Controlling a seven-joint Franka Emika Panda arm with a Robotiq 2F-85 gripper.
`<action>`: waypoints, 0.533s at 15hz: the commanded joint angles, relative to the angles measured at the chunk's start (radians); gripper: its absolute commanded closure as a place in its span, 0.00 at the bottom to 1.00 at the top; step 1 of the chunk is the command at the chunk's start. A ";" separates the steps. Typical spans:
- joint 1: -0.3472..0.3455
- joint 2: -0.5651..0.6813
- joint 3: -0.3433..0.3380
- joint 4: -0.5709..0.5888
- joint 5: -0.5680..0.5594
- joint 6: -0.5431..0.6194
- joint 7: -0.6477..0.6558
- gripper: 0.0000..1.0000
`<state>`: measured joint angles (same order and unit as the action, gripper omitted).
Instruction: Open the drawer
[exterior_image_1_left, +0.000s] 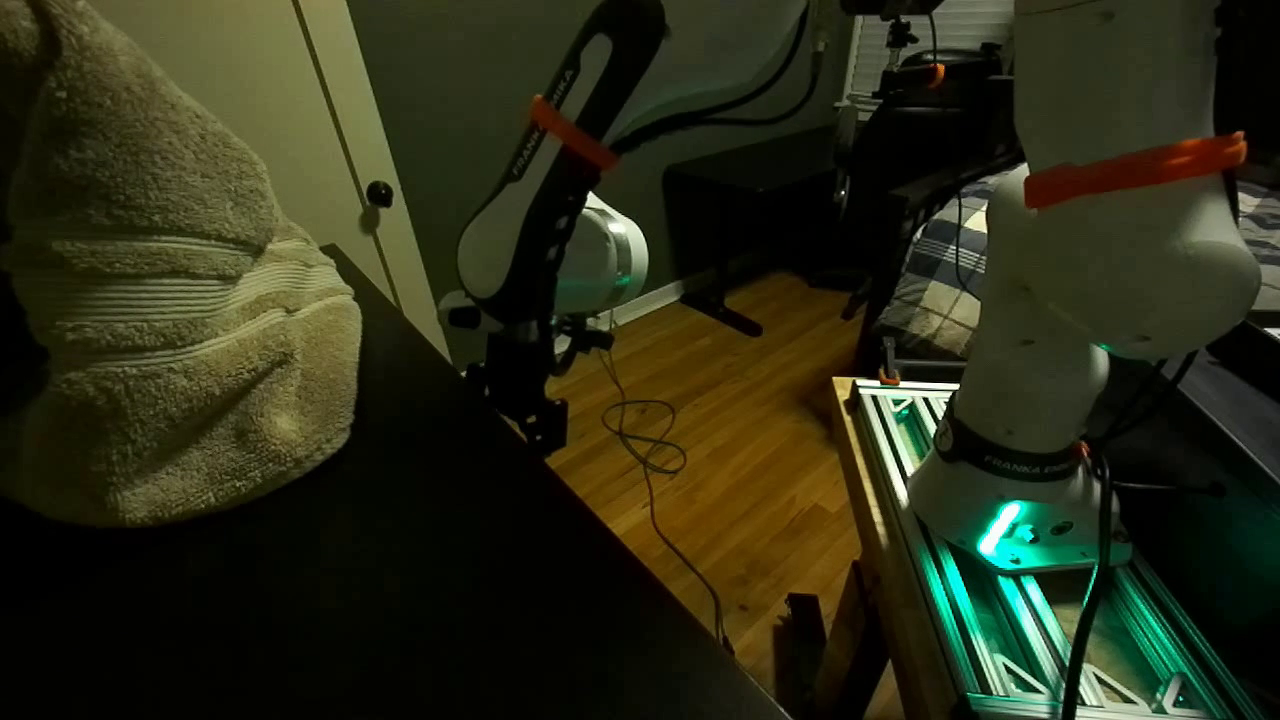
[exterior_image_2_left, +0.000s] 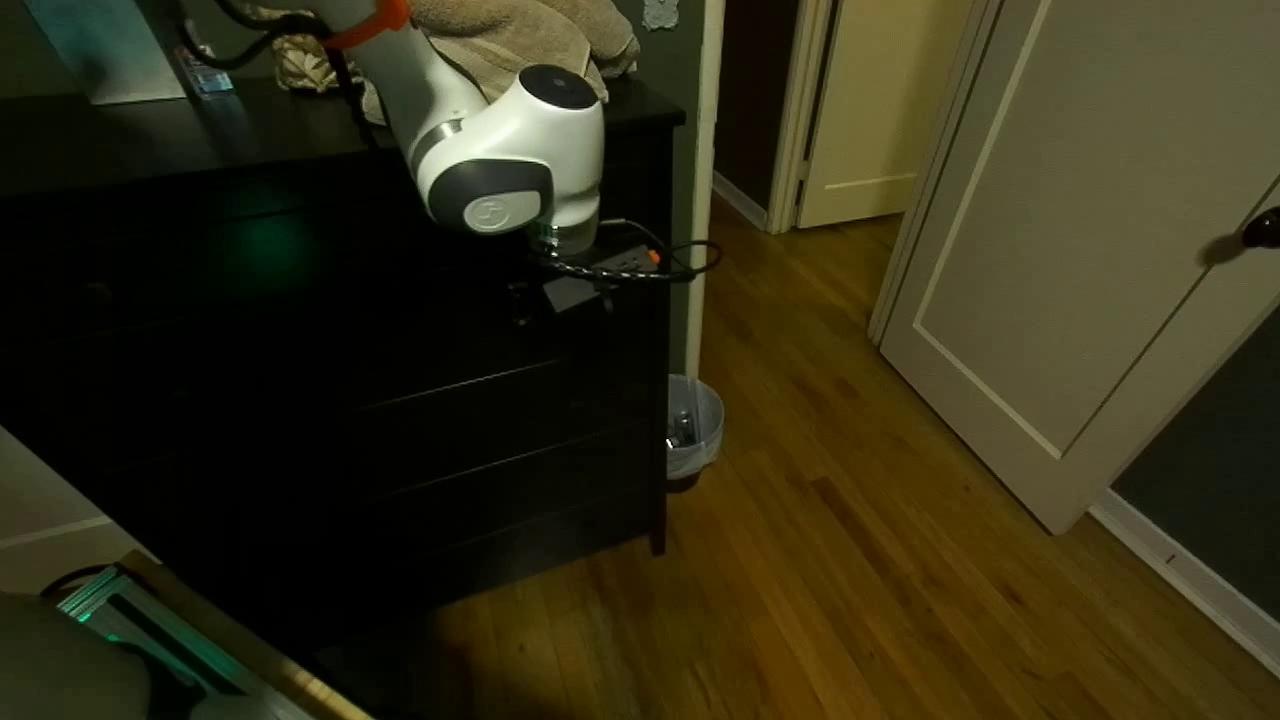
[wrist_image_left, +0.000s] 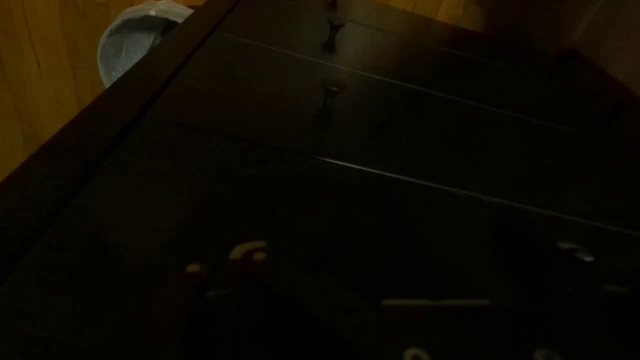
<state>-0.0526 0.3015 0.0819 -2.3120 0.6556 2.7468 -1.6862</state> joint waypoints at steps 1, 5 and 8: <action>-0.038 0.078 0.035 0.076 0.064 0.007 -0.099 0.00; -0.079 0.120 0.080 0.130 0.161 -0.007 -0.178 0.03; -0.111 0.149 0.113 0.145 0.254 0.000 -0.217 0.01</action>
<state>-0.1189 0.4042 0.1535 -2.1988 0.8182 2.7467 -1.8372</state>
